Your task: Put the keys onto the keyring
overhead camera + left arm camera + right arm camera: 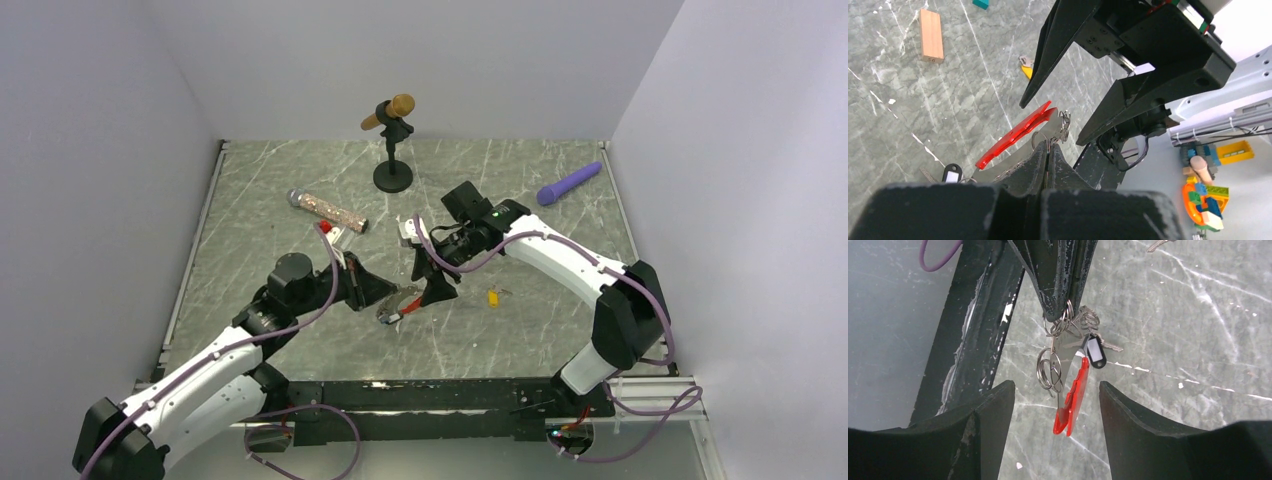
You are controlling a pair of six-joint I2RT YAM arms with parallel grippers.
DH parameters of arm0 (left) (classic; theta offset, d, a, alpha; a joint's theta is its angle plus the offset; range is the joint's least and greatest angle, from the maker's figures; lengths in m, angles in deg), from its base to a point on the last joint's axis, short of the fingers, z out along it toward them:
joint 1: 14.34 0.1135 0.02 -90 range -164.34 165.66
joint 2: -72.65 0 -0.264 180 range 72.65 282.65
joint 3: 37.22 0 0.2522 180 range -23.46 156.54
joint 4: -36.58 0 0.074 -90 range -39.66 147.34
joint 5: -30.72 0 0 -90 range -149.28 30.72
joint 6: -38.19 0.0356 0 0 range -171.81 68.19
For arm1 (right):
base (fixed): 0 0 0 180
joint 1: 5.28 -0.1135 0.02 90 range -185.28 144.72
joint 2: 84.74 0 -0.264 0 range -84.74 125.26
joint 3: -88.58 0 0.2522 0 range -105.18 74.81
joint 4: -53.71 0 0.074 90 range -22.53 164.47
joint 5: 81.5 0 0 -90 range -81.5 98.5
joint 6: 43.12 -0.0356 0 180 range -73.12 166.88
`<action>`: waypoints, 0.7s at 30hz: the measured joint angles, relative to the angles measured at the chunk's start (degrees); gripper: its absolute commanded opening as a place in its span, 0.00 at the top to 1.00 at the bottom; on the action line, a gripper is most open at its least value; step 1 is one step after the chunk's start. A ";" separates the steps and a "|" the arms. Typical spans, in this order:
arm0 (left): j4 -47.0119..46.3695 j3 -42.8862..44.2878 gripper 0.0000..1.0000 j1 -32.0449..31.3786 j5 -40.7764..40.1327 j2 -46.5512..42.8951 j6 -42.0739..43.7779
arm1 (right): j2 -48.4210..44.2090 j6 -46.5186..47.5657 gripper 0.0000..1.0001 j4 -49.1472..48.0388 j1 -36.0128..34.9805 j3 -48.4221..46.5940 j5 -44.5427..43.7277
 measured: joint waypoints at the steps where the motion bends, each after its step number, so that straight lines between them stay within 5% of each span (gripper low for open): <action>1: -0.17 0.00 1.00 0.00 -0.31 -0.22 -0.57 | 0.00 -0.37 0.35 -0.83 0.00 0.09 0.04; 11: -1.36 -2.05 1.00 0.02 -4.00 -4.28 -5.60 | 0.00 -2.16 0.46 -5.42 -0.07 2.03 1.07; 15: -1.70 -2.51 1.00 0.28 -4.46 -5.31 -7.04 | 0.00 -2.75 0.64 -6.27 0.02 2.82 1.33; 19: -2.86 -3.13 1.00 0.61 -4.59 -5.81 -8.13 | 0.07 -2.27 1.00 -6.29 0.07 2.80 1.53; 21: -3.06 -3.52 0.98 0.83 -4.63 -5.99 -8.72 | 0.31 -1.75 1.00 -6.23 0.07 2.71 1.90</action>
